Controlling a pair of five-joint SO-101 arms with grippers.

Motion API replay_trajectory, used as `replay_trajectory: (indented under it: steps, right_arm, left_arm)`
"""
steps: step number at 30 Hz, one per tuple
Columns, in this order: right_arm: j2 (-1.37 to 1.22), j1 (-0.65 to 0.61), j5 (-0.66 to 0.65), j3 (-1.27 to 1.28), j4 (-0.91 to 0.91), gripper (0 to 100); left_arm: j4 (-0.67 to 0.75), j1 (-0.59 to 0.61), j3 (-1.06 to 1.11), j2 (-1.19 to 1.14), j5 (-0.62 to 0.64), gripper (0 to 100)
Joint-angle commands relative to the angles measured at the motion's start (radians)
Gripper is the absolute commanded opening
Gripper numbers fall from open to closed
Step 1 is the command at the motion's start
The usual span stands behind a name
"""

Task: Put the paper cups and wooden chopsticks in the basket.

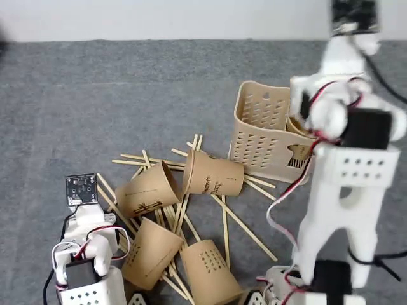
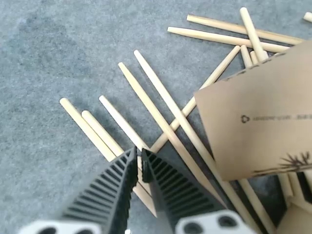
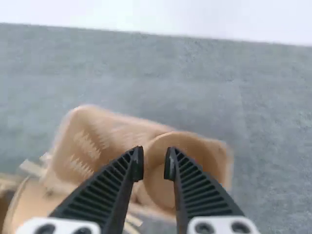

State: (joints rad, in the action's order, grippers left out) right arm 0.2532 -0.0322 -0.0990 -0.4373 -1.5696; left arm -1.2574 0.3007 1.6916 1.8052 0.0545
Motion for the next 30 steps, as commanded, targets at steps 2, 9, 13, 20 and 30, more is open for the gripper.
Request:
replay_trajectory:
  steps: [2,9,13,20,30]
  right_arm:
    - [0.042,-0.170,0.008,-0.040,-0.156,8.7]
    - [-0.104,-0.369,0.147,-0.040,-0.225,9.1]
    - [-0.157,-0.430,0.149,-0.038,-0.226,9.1]
    - [-0.073,-0.501,0.140,0.078,-0.229,9.1]
    - [0.421,-0.562,0.023,0.592,-0.226,9.0]
  left_arm:
    - [-0.005,0.000,-0.008,0.015,-0.002,1]
    - [-0.005,0.000,-0.008,0.015,-0.002,1]
    - [-0.005,0.000,-0.008,0.015,-0.002,1]
    - [-0.005,0.000,-0.008,0.015,-0.002,1]
    - [-0.005,0.000,-0.008,0.015,-0.002,1]
